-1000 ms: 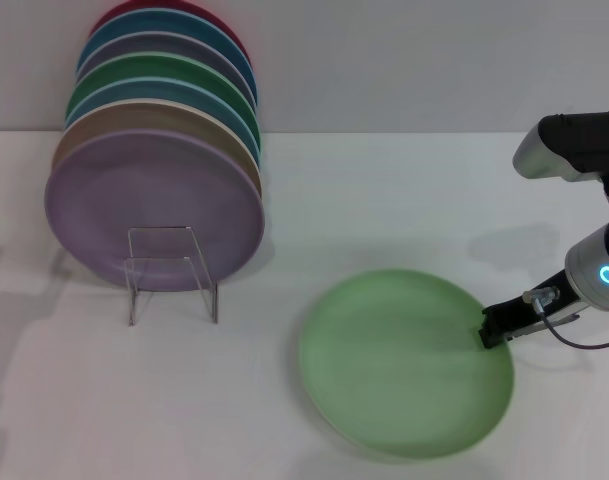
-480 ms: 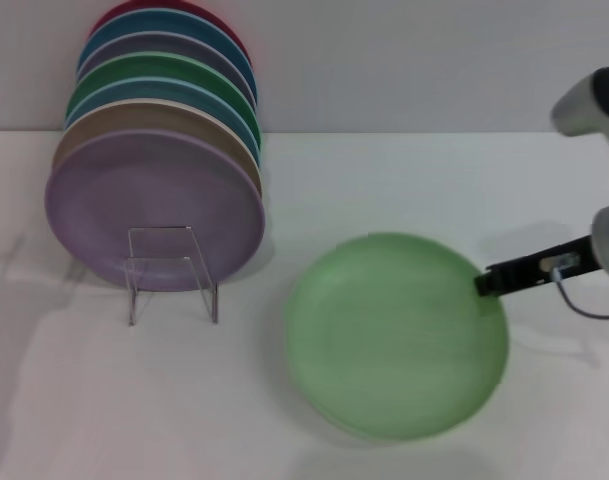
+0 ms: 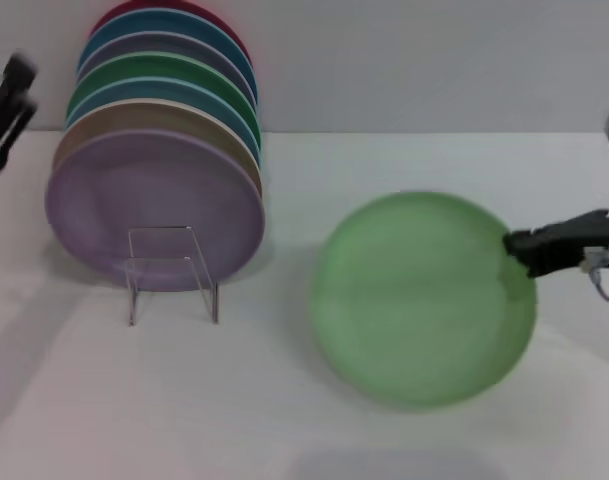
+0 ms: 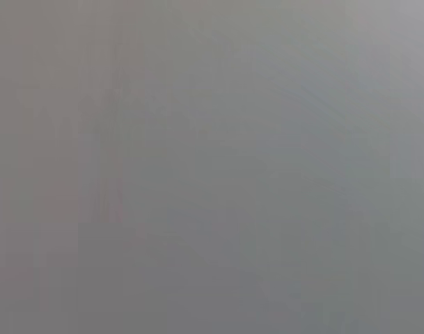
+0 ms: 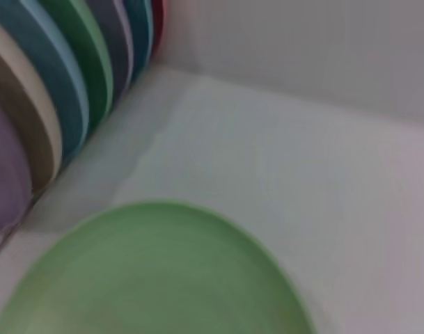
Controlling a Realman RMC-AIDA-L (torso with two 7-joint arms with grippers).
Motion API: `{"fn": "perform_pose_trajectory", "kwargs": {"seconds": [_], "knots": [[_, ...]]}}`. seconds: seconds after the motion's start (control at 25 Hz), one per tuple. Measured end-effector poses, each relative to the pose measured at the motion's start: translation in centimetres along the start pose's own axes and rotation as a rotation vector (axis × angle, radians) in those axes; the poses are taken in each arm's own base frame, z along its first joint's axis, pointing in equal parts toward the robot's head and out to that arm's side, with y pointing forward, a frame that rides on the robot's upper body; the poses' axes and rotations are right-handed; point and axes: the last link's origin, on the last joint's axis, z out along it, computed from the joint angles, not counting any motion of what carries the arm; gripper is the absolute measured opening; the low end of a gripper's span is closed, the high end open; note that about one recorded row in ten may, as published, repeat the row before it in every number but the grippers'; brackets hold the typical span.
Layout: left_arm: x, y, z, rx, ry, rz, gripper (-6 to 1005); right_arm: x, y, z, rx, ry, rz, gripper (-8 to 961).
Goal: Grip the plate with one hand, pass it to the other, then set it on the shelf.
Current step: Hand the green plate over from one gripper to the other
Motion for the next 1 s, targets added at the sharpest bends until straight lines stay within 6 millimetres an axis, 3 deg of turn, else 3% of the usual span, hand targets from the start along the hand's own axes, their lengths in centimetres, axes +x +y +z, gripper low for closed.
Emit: {"fn": "perform_pose_trajectory", "kwargs": {"seconds": [0.04, 0.12, 0.24, 0.48, 0.76, 1.0], "knots": [[1.1, 0.0, 2.0, -0.068, -0.105, -0.047, 765, 0.4, -0.2, -0.5, 0.020, -0.093, -0.047, 19], [1.8, 0.1, 2.8, -0.100, -0.154, -0.052, 765, 0.7, -0.3, -0.7, 0.024, -0.143, -0.065, 19], [4.5, 1.1, 5.3, -0.193, -0.283, -0.082, 764, 1.3, -0.6, -0.9, 0.033, -0.269, -0.093, 19], [6.7, 3.5, 7.3, -0.328, -0.434, -0.091, 762, 2.8, -1.7, 0.6, 0.013, -0.449, -0.094, 19], [6.6, 5.4, 8.0, -0.313, -0.607, -0.002, 759, 3.2, -1.5, 1.2, -0.090, -0.661, -0.156, 18], [5.9, 6.7, 8.3, -0.274, -0.693, 0.050, 757, 3.1, -1.2, 1.6, -0.148, -0.728, -0.177, 17]]}}
